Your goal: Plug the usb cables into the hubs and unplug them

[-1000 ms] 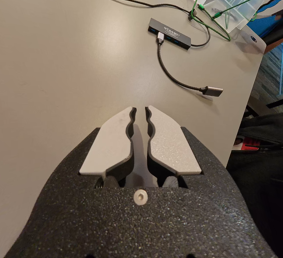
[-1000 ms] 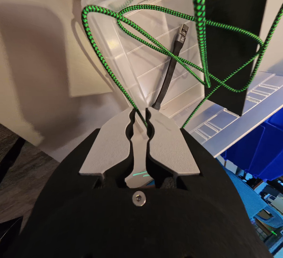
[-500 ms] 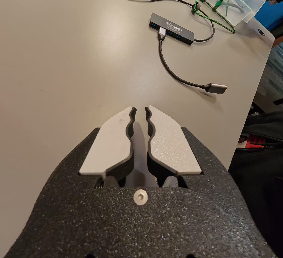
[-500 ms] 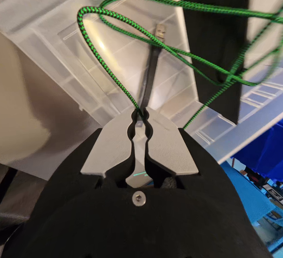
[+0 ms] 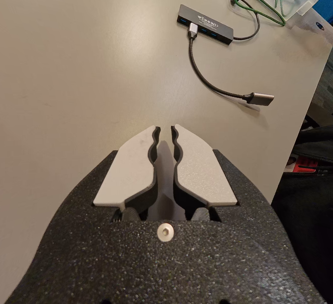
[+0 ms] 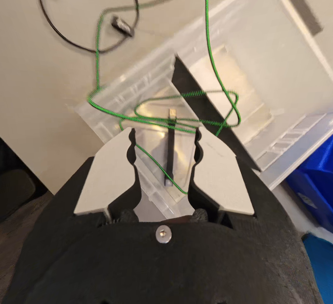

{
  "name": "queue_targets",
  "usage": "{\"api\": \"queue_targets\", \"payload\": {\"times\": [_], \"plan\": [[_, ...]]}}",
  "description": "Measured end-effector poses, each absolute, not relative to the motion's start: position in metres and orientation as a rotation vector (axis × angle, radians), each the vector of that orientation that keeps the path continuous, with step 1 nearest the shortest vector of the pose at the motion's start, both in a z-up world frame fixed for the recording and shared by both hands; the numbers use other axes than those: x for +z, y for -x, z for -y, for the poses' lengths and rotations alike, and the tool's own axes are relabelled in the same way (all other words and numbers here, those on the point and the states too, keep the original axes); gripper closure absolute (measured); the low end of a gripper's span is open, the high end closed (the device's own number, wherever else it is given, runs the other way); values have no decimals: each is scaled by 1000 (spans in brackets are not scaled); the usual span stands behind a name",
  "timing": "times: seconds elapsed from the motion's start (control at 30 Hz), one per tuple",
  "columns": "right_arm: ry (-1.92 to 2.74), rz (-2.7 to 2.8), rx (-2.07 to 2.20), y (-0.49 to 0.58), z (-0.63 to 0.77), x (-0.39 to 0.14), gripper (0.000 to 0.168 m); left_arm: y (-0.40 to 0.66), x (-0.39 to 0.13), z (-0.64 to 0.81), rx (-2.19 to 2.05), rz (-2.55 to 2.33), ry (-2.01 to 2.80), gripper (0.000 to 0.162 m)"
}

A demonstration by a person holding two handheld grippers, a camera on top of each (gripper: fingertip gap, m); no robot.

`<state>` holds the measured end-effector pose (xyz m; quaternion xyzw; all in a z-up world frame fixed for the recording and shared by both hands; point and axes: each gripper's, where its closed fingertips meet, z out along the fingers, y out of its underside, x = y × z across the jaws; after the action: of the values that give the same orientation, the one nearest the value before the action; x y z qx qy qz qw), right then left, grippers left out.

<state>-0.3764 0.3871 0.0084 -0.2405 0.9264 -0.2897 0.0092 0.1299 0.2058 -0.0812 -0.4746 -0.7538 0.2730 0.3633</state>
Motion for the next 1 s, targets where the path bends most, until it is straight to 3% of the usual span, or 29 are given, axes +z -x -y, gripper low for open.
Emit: {"api": "queue_targets", "payload": {"times": [0.1, 0.23, 0.33, 0.47, 0.63, 0.8, 1.0], "plan": [[944, -2920, -830, 328, -379, 11, 115, -129, -85, -206, 686, 1955, 1238, 149], [1254, -3040, -458, 298, -389, -18, 112, -129, -88, -207, 693, 1978, 1268, 149], [1245, -3061, -505, 293, -386, -12, 108, -129, -89, -207, 703, 1982, 1285, 149], [1254, -3015, -621, 263, -386, 3, 115, -128, -90, -208, 695, 1986, 1293, 149], [1479, -3221, -432, 263, -397, -38, 116, -128, -90, -208, 706, 1986, 1298, 148], [1617, -3287, -812, 281, -409, -42, 131, -129, -86, -208, 711, 1961, 1275, 148], [1903, -3325, -918, 290, -420, -48, 137, -128, -85, -209, 711, 1949, 1288, 147]]}}
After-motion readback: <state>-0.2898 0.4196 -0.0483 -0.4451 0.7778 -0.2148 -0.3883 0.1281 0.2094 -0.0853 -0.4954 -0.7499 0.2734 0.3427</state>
